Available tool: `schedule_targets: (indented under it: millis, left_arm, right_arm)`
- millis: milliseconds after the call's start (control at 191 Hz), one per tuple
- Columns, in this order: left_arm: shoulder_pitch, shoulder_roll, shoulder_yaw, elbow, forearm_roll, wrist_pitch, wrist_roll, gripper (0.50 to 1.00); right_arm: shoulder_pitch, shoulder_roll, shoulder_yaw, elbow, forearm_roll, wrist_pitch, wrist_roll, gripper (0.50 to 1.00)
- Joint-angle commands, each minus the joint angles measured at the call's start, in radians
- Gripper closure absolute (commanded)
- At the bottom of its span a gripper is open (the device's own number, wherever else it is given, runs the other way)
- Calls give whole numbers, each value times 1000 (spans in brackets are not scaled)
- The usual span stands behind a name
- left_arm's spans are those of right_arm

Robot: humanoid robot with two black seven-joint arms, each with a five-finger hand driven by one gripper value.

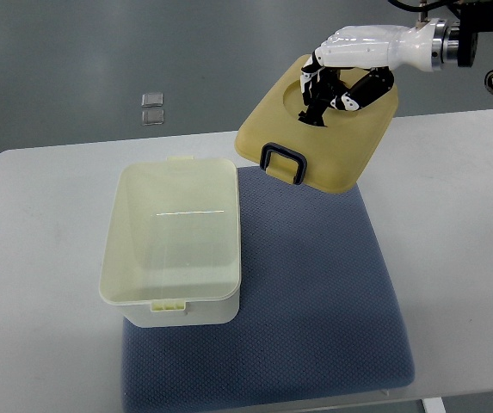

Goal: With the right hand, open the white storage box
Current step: 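Lift the yellow lid off the box and carry it onto the mat, then lower the lid flat onto the mat and release the handle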

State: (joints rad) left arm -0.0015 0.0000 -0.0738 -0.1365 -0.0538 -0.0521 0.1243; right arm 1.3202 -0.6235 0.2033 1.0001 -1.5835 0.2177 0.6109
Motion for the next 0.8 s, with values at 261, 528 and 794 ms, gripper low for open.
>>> schedule_targets:
  millis: [261,528,794]
  left_arm:
    - [0,0,0,0,0,0,0,500]
    - [0,0,0,0,0,0,0,500]
    - [0,0,0,0,0,0,0,500]
  right_arm:
    - [-144,2,-16,0,-9,-57,0,1000]
    - [-208,21,-55,2,-18,-98,0,1000]
    - [-228,68,-88,2,-18,-116,0,1000]
